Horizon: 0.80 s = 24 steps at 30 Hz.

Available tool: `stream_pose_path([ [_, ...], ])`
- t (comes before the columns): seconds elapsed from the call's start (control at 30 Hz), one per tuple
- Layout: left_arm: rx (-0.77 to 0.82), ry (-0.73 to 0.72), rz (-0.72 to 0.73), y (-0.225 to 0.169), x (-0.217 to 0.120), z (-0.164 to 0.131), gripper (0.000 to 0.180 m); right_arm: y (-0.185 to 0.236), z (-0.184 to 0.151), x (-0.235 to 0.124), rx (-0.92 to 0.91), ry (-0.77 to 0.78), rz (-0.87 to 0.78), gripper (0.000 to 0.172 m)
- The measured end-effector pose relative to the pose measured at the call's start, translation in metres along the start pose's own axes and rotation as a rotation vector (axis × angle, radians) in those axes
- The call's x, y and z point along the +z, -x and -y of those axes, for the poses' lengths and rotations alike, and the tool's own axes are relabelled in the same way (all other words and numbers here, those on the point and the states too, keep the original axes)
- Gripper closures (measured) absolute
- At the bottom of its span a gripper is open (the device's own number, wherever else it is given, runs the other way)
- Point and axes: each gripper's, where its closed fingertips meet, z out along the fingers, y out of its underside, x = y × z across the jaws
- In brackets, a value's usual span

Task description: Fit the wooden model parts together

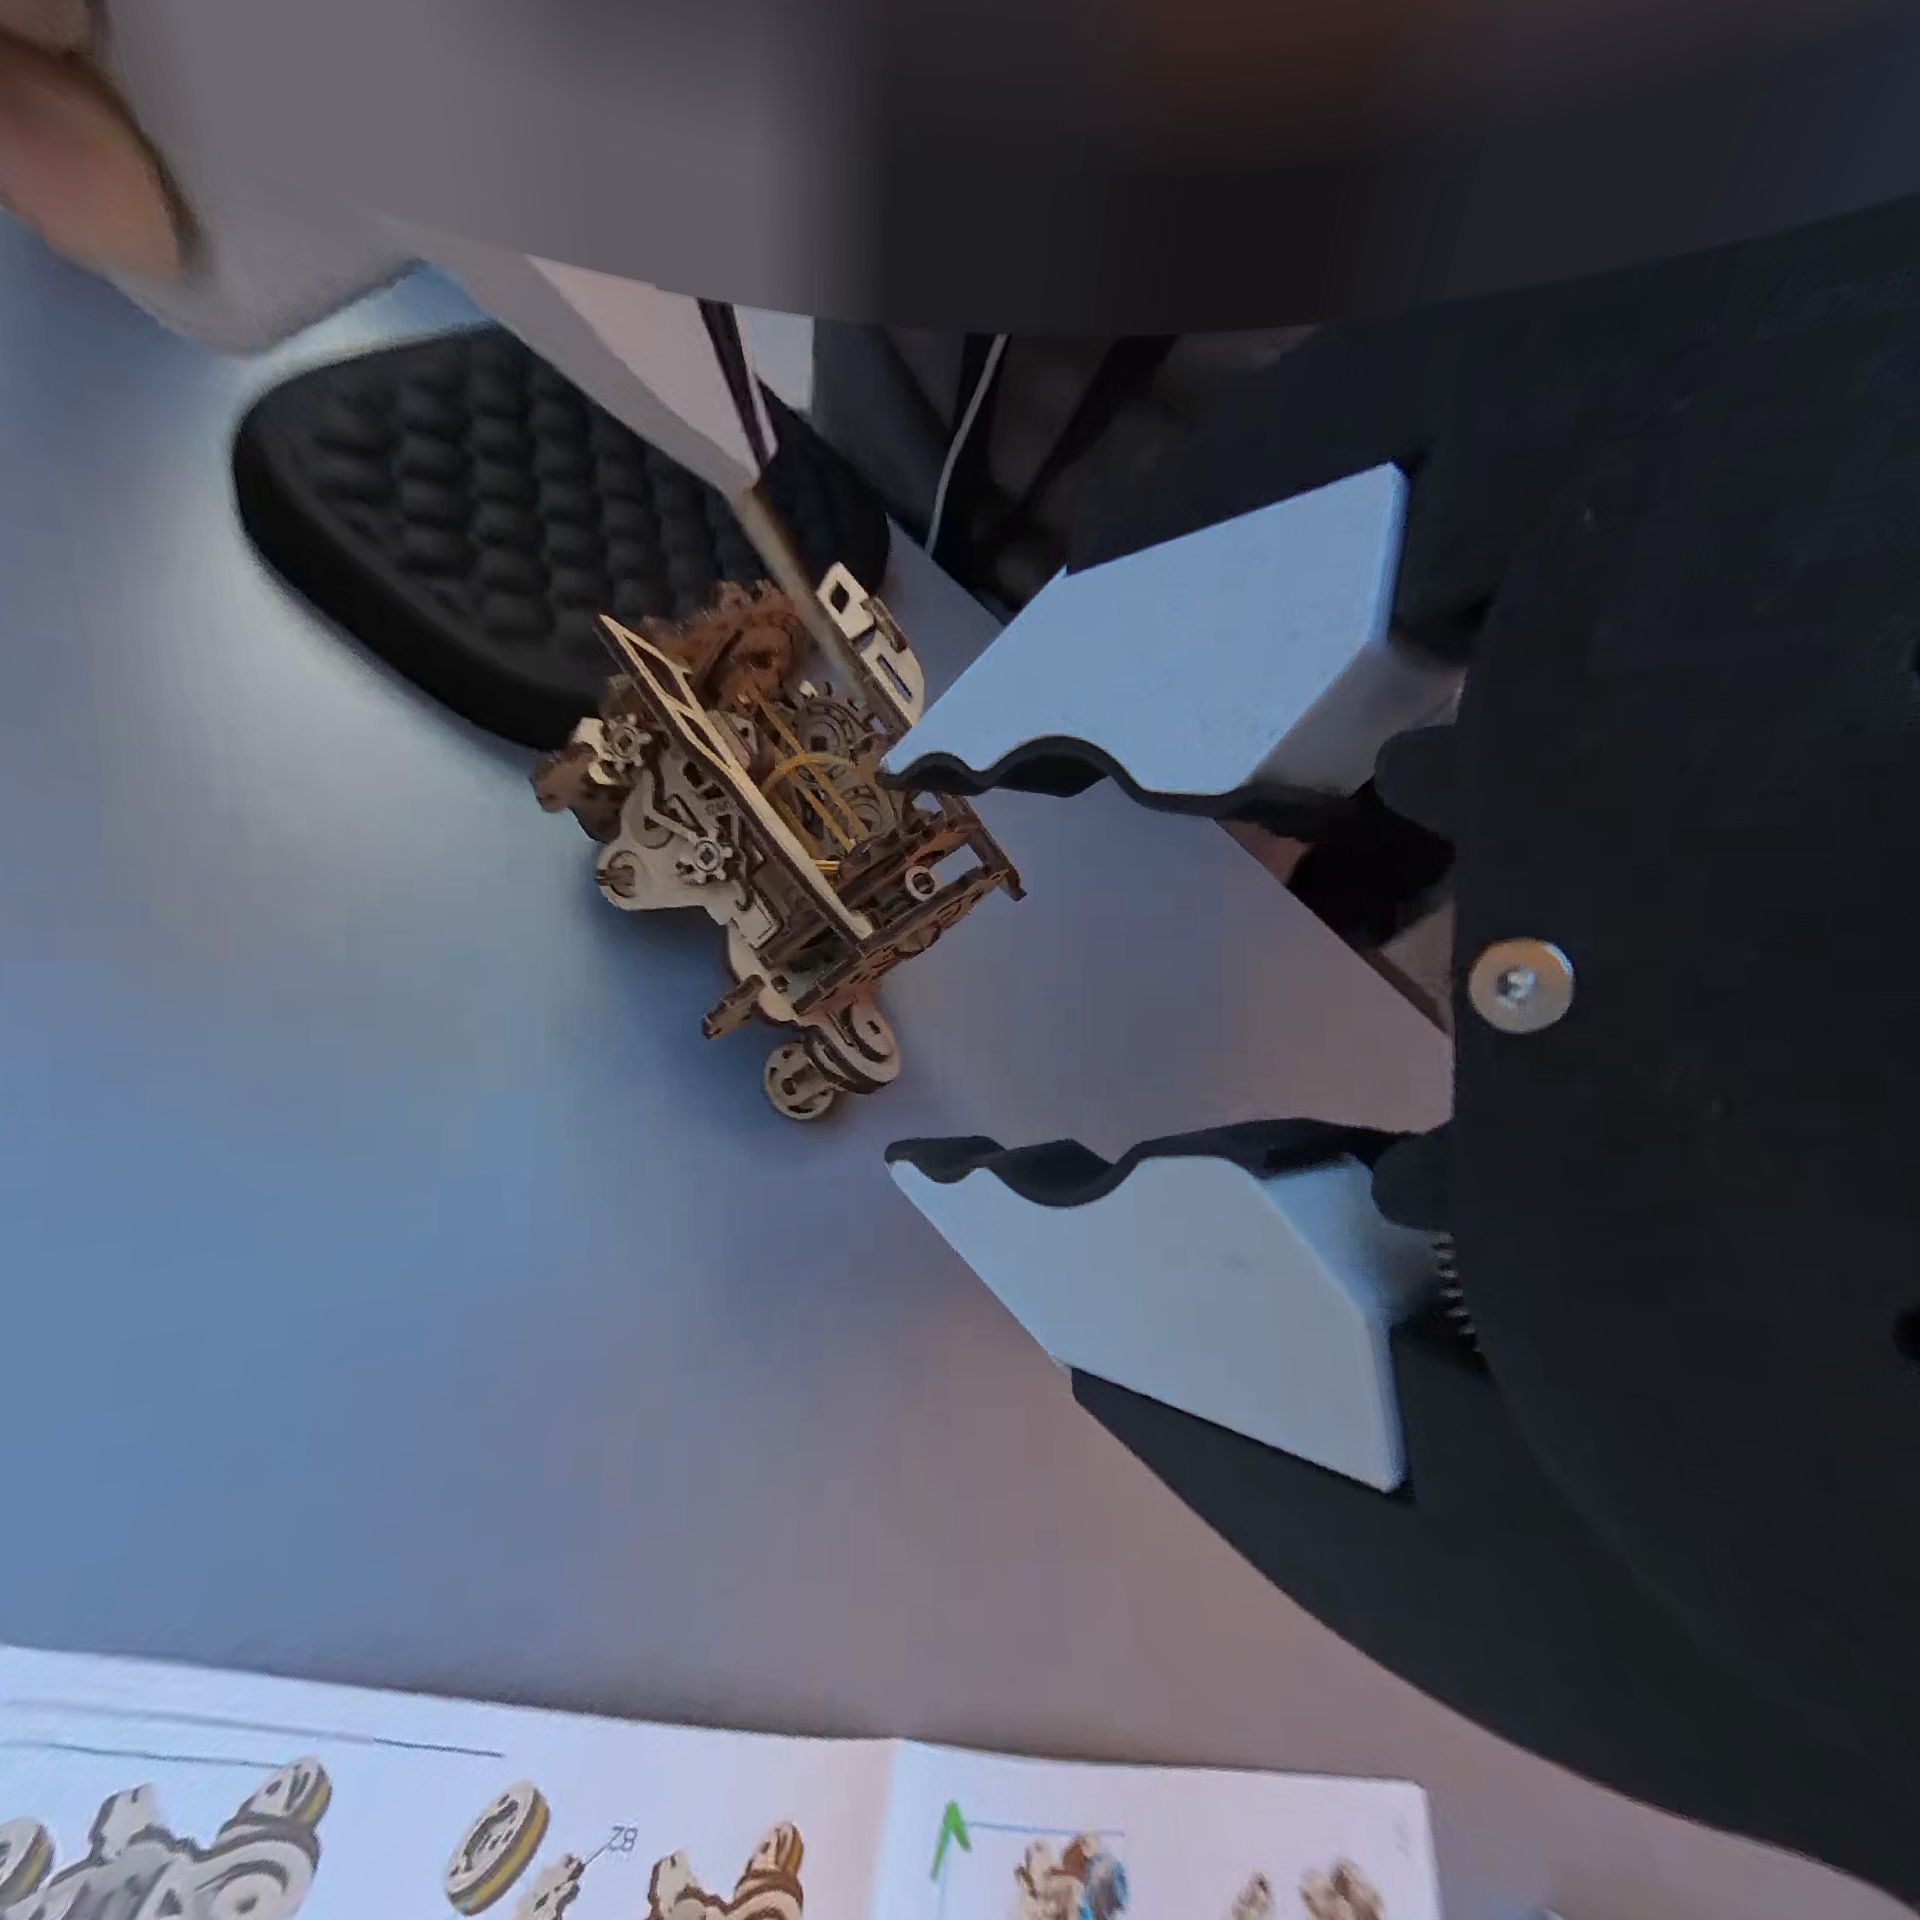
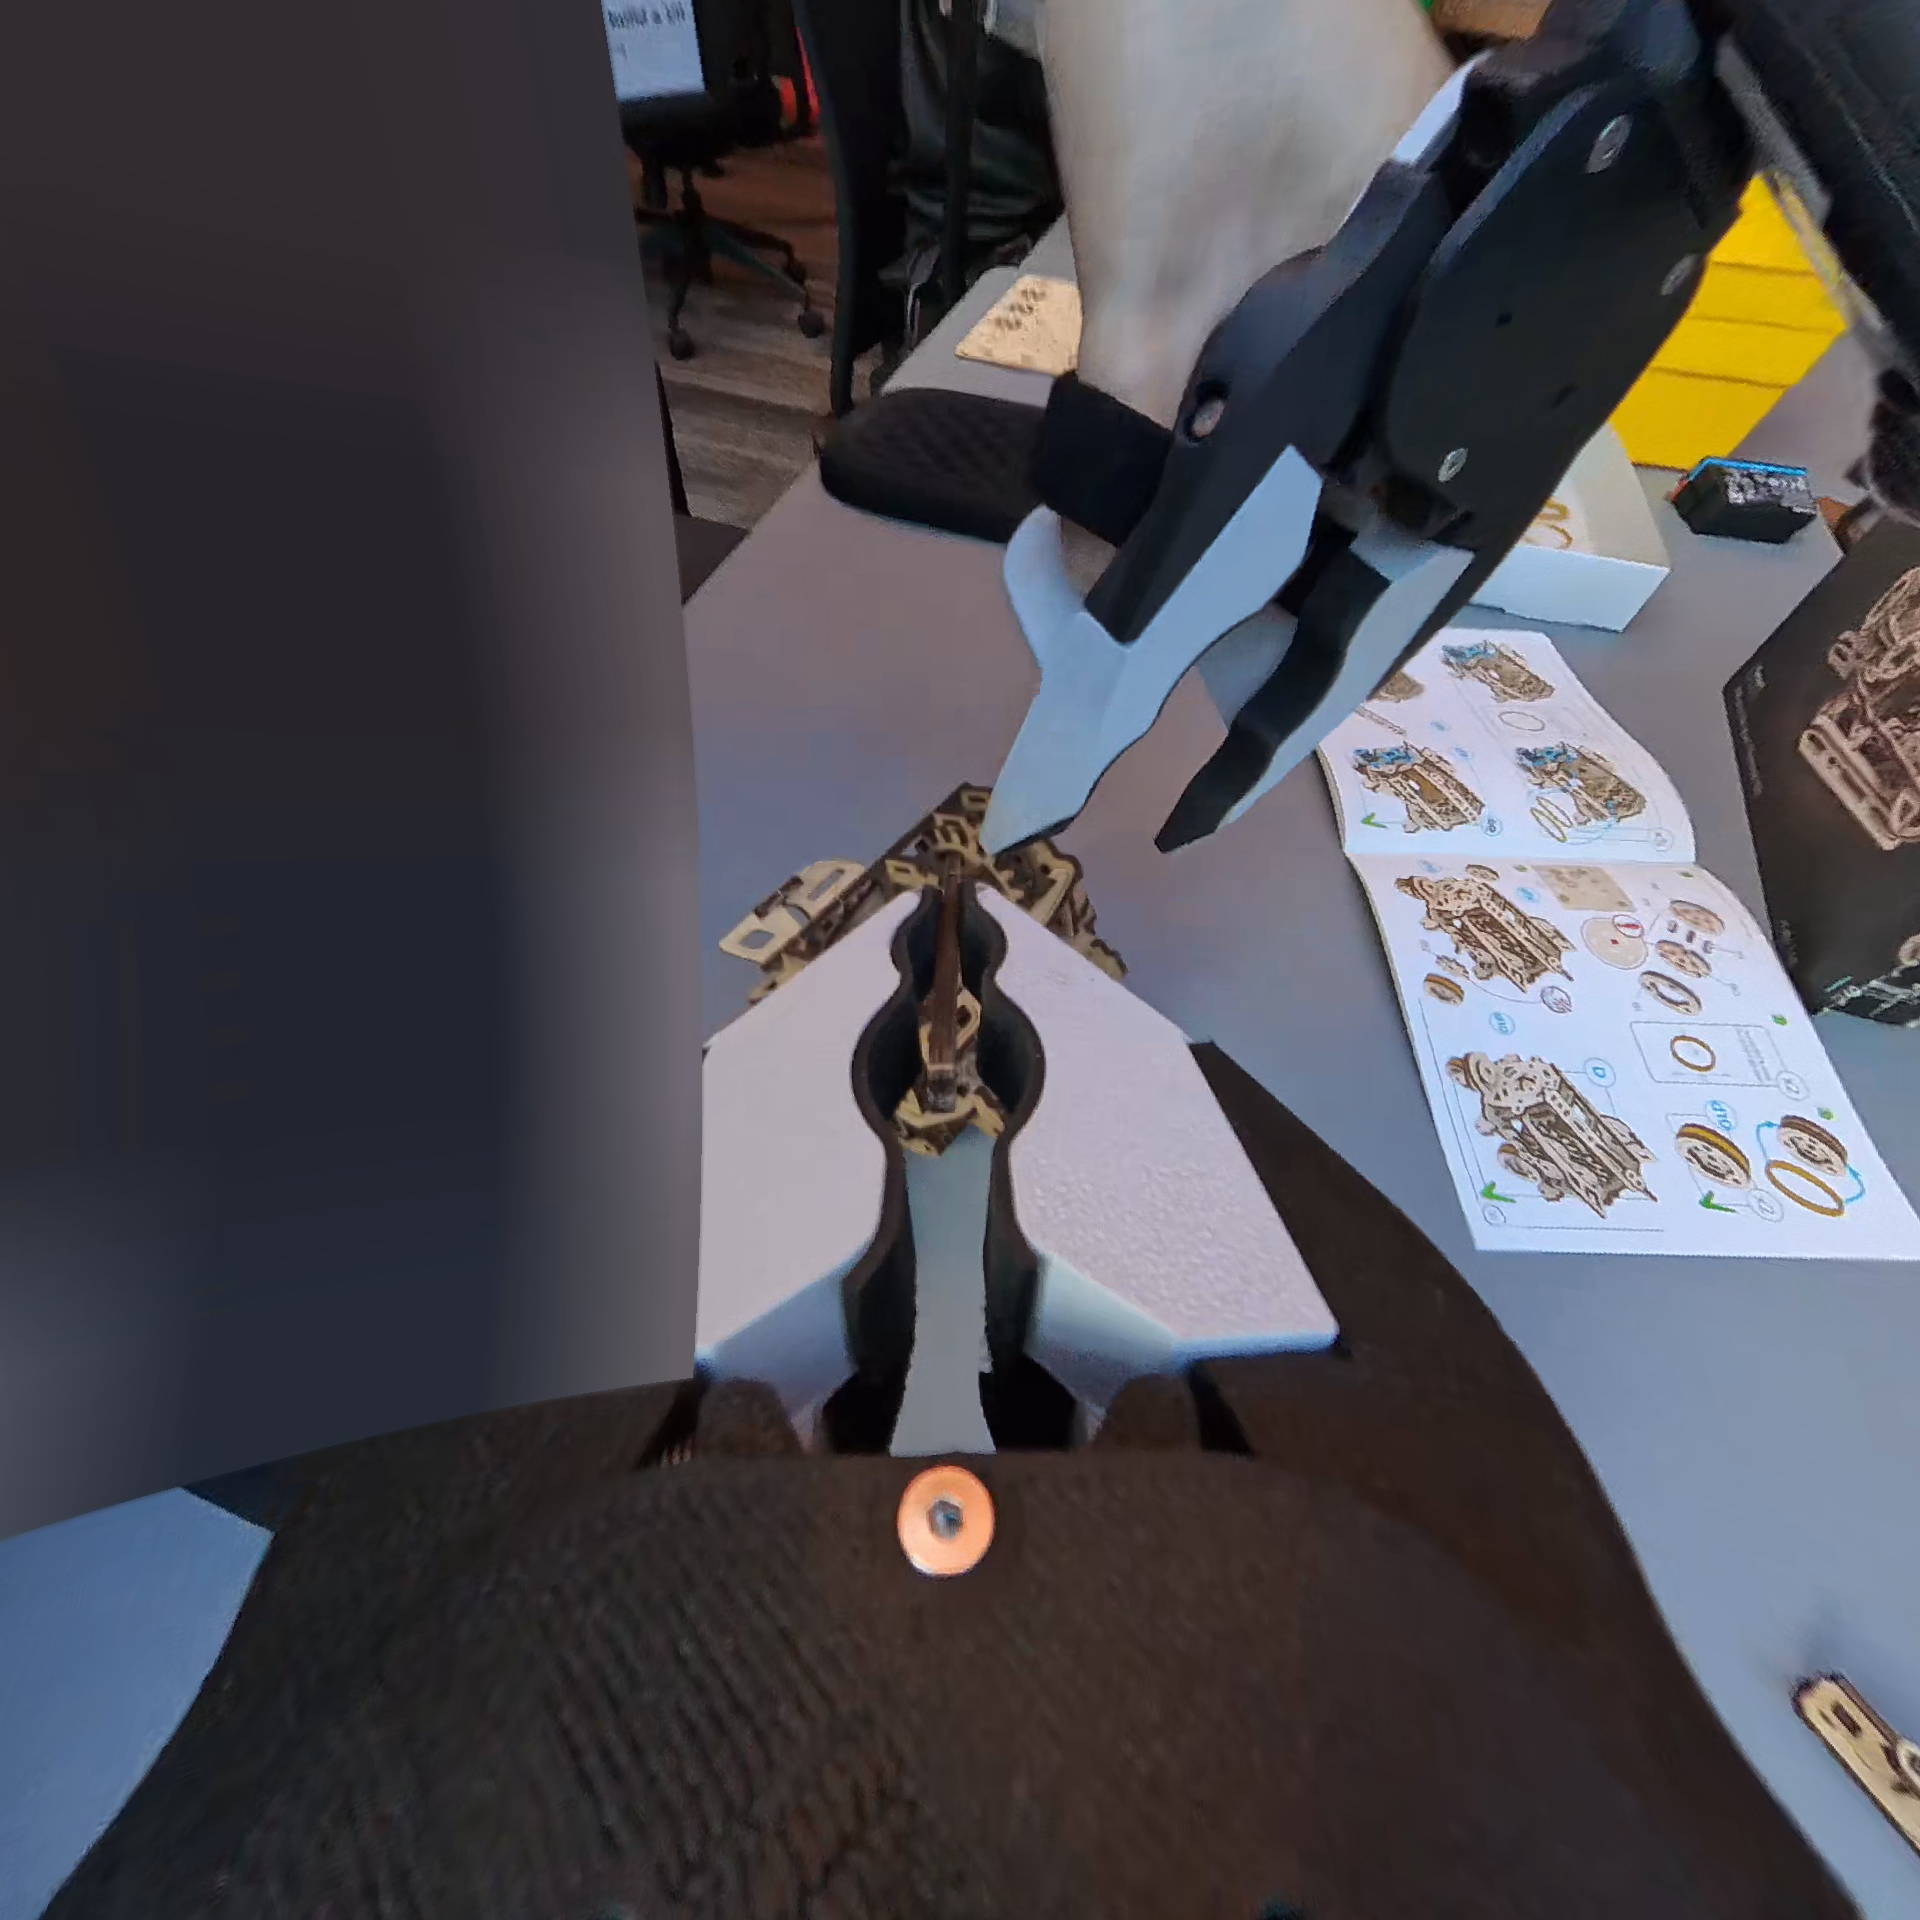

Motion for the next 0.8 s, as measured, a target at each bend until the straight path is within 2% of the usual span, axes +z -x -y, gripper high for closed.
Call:
stream_pose_path([
  [0.03, 0.015, 0.041, 0.047, 0.001, 0.002, -0.003, 0.118, 0.001, -0.005, 0.001, -0.028, 0.04, -0.015, 0.171],
  [0.1, 0.026, 0.102, 0.114, 0.004, 0.004, -0.005, 0.119, 0.001, -0.007, 0.001, -0.078, 0.061, -0.057, 0.171],
  [0.47, 0.021, 0.216, 0.248, 0.006, 0.004, 0.003, 0.13, 0.012, -0.003, 0.0, -0.104, 0.058, -0.026, 0.171],
  [0.8, 0.018, 0.295, 0.29, 0.003, 0.006, -0.001, 0.134, 0.017, 0.0, 0.001, -0.109, 0.057, -0.007, 0.172],
])
